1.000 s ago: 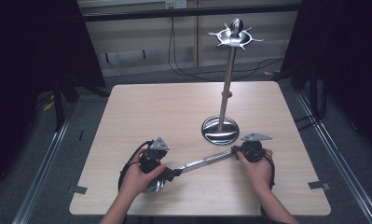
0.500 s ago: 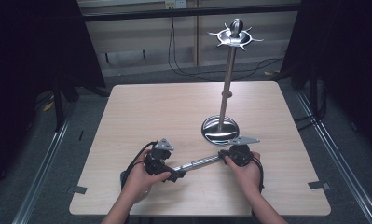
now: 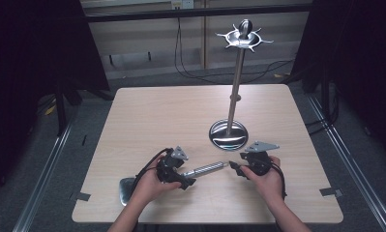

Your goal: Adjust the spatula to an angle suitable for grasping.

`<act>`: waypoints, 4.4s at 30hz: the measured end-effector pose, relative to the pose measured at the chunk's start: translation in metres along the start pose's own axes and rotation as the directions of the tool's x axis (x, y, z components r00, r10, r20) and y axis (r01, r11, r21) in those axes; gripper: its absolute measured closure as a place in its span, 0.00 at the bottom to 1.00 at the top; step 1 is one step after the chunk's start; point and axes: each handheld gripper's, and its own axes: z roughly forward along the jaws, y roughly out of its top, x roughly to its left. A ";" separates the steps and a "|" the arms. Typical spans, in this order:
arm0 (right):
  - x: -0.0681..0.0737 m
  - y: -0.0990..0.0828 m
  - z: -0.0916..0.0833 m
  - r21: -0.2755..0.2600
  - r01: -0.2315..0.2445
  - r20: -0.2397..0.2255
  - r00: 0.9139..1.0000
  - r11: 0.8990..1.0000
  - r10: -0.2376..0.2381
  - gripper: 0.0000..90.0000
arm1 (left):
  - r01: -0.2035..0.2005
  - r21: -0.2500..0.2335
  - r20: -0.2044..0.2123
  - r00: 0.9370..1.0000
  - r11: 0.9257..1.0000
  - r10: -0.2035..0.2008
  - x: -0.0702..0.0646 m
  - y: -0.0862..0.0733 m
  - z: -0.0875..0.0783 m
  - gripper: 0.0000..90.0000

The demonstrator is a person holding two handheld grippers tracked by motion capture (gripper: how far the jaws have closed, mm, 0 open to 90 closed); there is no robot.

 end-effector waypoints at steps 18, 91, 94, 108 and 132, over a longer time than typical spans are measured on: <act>-0.020 -0.023 -0.024 -0.018 -0.045 -0.020 0.999 0.999 0.044 0.21 | -0.032 0.122 0.035 0.999 0.992 0.028 -0.003 0.036 0.021 0.52; -0.037 -0.026 -0.033 -0.095 -0.121 -0.051 0.992 0.988 0.117 0.16 | 0.051 -0.539 0.077 0.997 0.841 -0.012 0.030 0.064 -0.145 0.78; -0.036 -0.025 -0.034 -0.095 -0.117 -0.050 0.992 0.988 0.113 0.15 | 0.060 -0.545 0.071 0.997 0.836 -0.026 0.030 0.066 -0.148 0.78; -0.032 -0.021 -0.036 -0.114 -0.108 -0.061 0.993 0.988 0.102 0.13 | 0.050 -0.624 0.043 0.999 0.779 -0.029 0.023 0.088 -0.155 0.78; -0.031 -0.019 -0.039 -0.135 -0.102 -0.052 0.994 0.986 0.096 0.13 | 0.029 -0.640 -0.042 0.996 0.768 -0.073 0.021 0.114 -0.147 0.78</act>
